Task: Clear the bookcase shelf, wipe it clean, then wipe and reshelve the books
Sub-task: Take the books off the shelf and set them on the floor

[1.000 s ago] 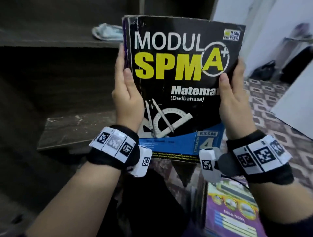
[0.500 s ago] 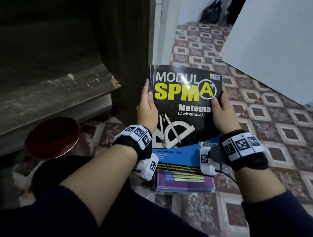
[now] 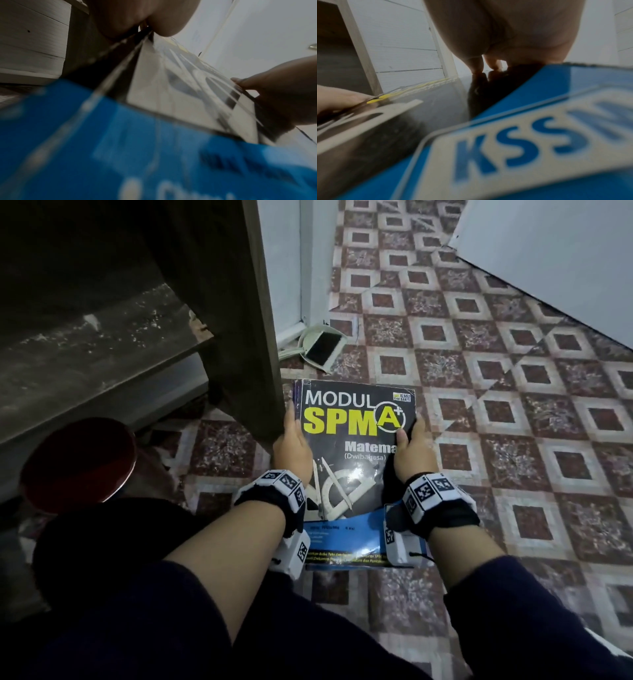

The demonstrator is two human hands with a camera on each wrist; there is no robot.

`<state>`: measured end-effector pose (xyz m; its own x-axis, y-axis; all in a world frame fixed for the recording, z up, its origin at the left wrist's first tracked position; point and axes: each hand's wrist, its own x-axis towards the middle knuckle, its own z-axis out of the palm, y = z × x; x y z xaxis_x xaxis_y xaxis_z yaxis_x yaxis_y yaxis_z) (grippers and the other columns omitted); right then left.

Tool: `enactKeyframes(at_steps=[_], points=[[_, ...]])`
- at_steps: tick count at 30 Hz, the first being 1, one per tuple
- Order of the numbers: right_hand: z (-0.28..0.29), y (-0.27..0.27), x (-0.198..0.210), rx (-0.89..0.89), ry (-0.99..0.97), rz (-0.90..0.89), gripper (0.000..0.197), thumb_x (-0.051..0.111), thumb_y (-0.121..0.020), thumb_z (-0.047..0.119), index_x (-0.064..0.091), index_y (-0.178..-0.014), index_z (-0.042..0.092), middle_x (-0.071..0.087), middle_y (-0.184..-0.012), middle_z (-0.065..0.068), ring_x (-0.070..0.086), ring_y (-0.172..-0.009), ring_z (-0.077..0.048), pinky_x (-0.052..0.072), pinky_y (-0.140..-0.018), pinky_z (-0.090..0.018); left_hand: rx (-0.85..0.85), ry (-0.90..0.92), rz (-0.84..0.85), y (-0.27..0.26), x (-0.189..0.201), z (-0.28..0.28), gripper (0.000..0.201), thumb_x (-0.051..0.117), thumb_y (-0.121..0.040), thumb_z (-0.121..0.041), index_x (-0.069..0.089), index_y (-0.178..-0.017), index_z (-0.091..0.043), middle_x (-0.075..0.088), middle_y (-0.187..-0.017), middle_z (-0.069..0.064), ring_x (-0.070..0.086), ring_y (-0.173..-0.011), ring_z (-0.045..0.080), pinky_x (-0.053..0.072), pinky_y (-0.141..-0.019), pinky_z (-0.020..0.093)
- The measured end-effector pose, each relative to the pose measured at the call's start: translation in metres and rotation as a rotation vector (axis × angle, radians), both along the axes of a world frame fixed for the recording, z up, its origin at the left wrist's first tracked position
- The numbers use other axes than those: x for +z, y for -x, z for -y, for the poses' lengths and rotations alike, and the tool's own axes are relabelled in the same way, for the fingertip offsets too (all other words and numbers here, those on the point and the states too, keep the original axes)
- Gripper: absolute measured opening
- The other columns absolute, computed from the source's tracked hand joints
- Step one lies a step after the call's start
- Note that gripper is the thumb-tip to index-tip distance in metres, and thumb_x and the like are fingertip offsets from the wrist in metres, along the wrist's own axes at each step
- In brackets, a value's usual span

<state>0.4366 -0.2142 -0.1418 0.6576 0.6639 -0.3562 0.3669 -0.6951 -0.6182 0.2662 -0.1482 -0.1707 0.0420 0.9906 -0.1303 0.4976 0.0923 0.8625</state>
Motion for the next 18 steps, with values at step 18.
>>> enactKeyframes(at_steps=[18], points=[[-0.011,0.007,-0.040,-0.003,0.230,0.087,0.061,0.032,-0.104,0.036,0.002,-0.154,0.017,0.032,-0.141,-0.029,0.045,-0.120,-0.041,0.036,-0.098,-0.046,-0.009,0.003,-0.267,-0.005,-0.024,-0.002,0.048,0.029,-0.106,-0.025,0.023,-0.154,-0.022,0.058,-0.108,0.019,0.048,-0.092,0.025,0.027,-0.073,0.022]])
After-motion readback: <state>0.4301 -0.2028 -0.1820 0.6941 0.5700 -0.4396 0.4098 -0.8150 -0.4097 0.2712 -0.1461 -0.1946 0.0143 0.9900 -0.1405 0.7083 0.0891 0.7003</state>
